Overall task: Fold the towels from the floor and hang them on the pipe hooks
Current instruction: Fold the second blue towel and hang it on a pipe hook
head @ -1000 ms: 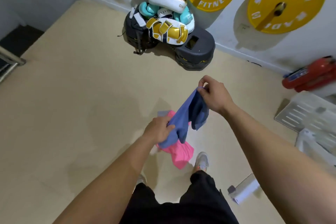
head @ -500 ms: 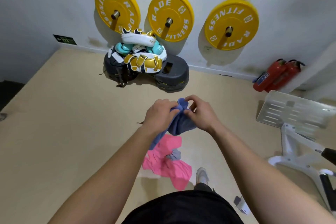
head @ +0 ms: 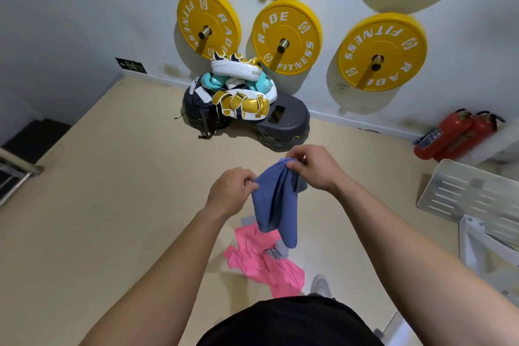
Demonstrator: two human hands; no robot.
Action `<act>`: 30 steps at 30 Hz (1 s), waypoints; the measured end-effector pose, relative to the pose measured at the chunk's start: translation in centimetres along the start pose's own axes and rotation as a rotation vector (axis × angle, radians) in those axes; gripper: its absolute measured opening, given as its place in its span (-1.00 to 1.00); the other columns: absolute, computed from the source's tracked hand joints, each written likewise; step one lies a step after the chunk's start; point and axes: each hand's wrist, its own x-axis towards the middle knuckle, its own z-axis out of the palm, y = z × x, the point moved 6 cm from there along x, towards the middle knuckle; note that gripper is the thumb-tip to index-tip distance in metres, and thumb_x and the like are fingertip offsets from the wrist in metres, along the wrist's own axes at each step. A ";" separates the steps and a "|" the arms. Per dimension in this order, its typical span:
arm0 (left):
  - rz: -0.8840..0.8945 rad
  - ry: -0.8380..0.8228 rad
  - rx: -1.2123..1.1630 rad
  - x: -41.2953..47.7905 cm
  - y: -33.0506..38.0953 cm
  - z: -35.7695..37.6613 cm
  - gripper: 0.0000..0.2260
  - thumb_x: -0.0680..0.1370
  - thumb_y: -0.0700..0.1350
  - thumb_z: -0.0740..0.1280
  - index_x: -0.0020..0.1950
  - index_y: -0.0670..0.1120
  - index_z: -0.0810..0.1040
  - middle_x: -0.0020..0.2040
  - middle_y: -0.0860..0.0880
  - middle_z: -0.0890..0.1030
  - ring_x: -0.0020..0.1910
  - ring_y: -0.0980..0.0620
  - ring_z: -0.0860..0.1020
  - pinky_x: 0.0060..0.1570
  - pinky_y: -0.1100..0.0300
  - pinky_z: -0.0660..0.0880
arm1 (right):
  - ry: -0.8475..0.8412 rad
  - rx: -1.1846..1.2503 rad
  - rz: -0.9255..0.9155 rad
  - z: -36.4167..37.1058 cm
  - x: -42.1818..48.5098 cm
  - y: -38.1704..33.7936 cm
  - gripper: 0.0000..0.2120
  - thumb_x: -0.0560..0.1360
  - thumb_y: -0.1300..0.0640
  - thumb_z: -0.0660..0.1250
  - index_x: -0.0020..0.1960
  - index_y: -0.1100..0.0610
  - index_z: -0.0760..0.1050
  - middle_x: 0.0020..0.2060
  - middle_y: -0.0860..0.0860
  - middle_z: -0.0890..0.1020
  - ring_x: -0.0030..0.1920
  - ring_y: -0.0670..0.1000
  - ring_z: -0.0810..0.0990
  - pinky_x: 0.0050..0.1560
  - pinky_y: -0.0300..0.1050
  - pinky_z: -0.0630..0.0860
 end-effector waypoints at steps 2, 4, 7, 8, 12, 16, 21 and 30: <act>-0.043 -0.036 0.009 -0.3 -1.2 0.5 -0.93 0.55 -0.05 0.34 -0.10 0.07 0.61 -0.16 0.11 0.52 -0.15 0.06 0.49 -0.15 0.13 0.45 | 0.034 0.048 0.010 -1.6 0.4 0.2 -0.90 0.54 0.15 0.33 -0.10 0.04 0.61 -0.26 -0.12 0.61 -0.28 -0.17 0.50 -0.21 -0.21 0.40; -0.068 -0.048 -0.005 -0.4 -2.0 1.1 -0.92 0.54 -0.05 0.33 -0.13 0.10 0.59 -0.12 0.10 0.53 -0.10 0.06 0.51 -0.12 0.12 0.47 | 0.062 0.102 0.018 -3.2 0.7 0.4 -0.89 0.54 0.17 0.33 -0.11 0.02 0.60 -0.28 -0.15 0.59 -0.31 -0.18 0.50 -0.23 -0.23 0.43; -0.088 -0.001 -0.141 -0.2 -1.6 1.4 -0.97 0.53 -0.05 0.34 -0.05 0.08 0.53 -0.03 0.14 0.56 -0.01 0.05 0.53 -0.08 0.17 0.44 | 0.051 0.107 -0.002 -4.5 1.2 0.2 -0.87 0.54 0.17 0.35 -0.14 0.00 0.60 -0.29 -0.12 0.59 -0.31 -0.15 0.49 -0.22 -0.19 0.48; -0.082 0.005 -0.192 0.1 -0.7 1.3 -0.88 0.52 0.00 0.38 0.03 0.08 0.51 0.03 0.15 0.56 0.03 0.08 0.52 -0.05 0.19 0.44 | 0.030 0.087 -0.017 -4.6 1.3 -0.1 -0.86 0.53 0.17 0.36 -0.16 -0.02 0.59 -0.30 -0.10 0.59 -0.31 -0.14 0.49 -0.21 -0.17 0.48; -0.056 -0.042 -0.386 2.1 3.9 1.1 -0.68 0.48 0.07 0.44 0.20 0.14 0.48 0.11 0.18 0.57 0.10 0.18 0.51 0.04 0.20 0.49 | -0.021 -0.008 -0.064 -4.3 1.9 -1.7 -0.93 0.51 0.10 0.41 -0.16 -0.01 0.62 -0.25 0.04 0.63 -0.26 -0.03 0.52 -0.17 -0.02 0.53; -0.073 0.007 -0.249 3.6 5.0 1.3 -0.94 0.54 0.00 0.36 -0.01 0.07 0.55 -0.07 0.10 0.63 -0.04 0.06 0.58 -0.02 0.08 0.55 | 0.030 -0.035 -0.094 -5.6 2.1 -2.5 -0.94 0.51 0.10 0.40 -0.11 0.04 0.64 -0.24 0.04 0.62 -0.27 -0.05 0.49 -0.19 -0.04 0.50; -0.097 -0.078 -0.311 2.5 3.1 4.0 -0.93 0.50 -0.04 0.37 -0.17 0.09 0.53 -0.15 0.13 0.64 -0.05 0.09 0.60 0.05 0.01 0.54 | 0.122 0.080 -0.045 -7.6 2.2 -1.6 -0.94 0.51 0.13 0.39 -0.10 0.04 0.65 -0.33 -0.13 0.56 -0.32 -0.13 0.48 -0.23 -0.16 0.46; -0.151 -0.097 -0.350 0.8 1.7 5.8 -0.92 0.46 -0.13 0.42 -0.13 0.05 0.60 -0.23 0.10 0.64 -0.24 0.15 0.56 -0.09 0.13 0.55 | 0.194 0.203 -0.062 -8.2 3.4 -3.0 -0.93 0.52 0.10 0.37 -0.09 0.09 0.60 -0.28 -0.01 0.58 -0.27 0.01 0.54 -0.11 0.16 0.58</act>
